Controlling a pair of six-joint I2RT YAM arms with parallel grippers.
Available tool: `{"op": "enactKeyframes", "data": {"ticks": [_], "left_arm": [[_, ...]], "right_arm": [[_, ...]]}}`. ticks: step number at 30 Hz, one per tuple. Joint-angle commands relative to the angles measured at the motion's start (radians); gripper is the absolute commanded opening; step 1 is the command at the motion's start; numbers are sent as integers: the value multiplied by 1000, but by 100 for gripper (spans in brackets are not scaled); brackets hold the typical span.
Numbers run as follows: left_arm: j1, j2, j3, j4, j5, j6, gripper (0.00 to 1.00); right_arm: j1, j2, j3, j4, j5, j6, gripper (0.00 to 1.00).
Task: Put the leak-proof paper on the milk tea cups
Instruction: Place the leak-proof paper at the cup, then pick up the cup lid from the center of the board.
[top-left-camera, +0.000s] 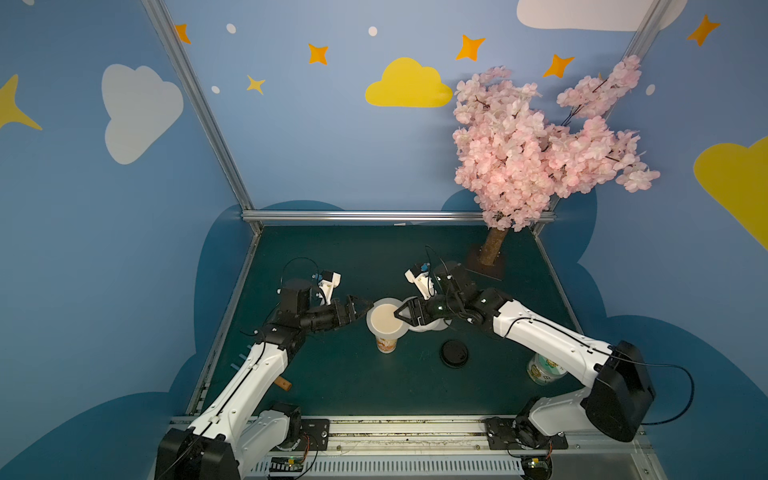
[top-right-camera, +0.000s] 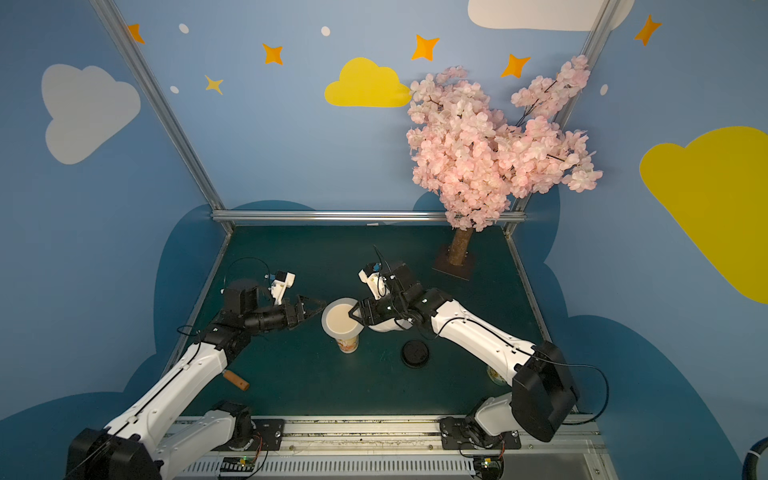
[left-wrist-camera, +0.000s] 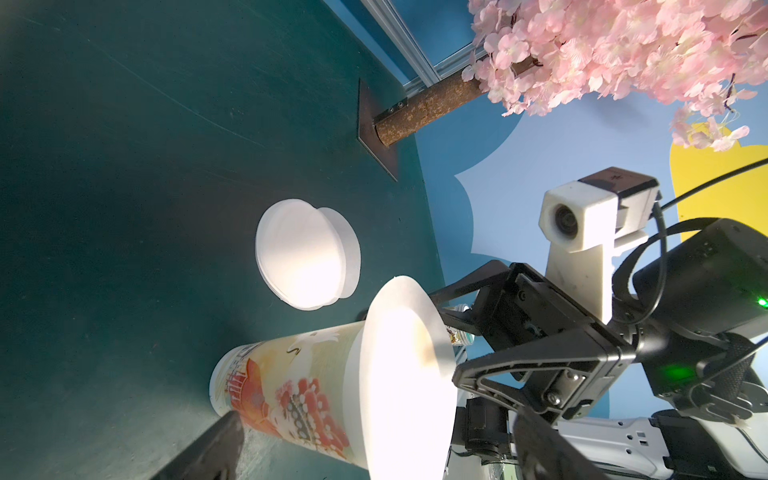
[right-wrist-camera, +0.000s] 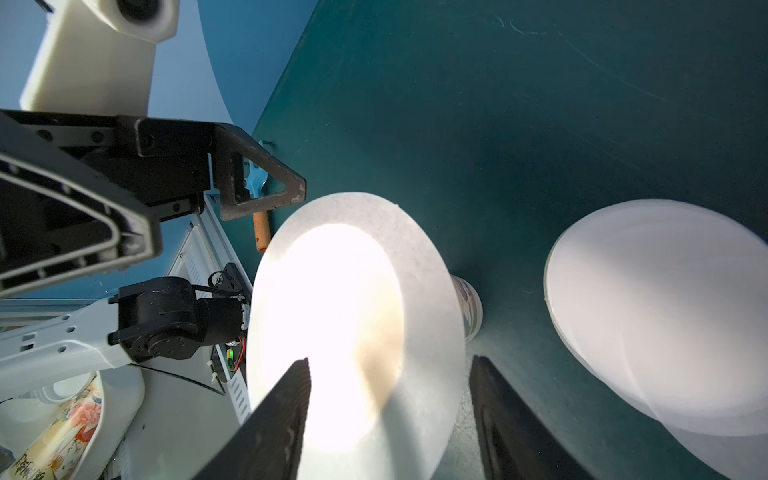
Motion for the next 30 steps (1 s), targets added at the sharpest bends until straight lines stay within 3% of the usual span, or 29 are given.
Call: {"op": "enactKeyframes", "data": {"ticks": [1, 12, 19, 22, 25, 30], "left_arm": [[4, -5, -12, 6, 4, 24, 100], [4, -4, -13, -1, 8, 37, 100], [8, -23, -10, -22, -1, 53, 100], [14, -51, -11, -30, -38, 59, 100], [17, -106, -15, -51, -119, 73, 100], [20, -212, -93, 64, -202, 53, 100]], "right_arm": [[16, 15, 33, -25, 12, -1, 63], [32, 19, 56, -63, 67, -6, 66], [4, -52, 112, -205, 208, -38, 69], [-2, -137, 109, -303, 366, -20, 71], [-7, -244, 3, -363, 568, 13, 75], [-18, -283, -156, -523, 646, 137, 84]]}}
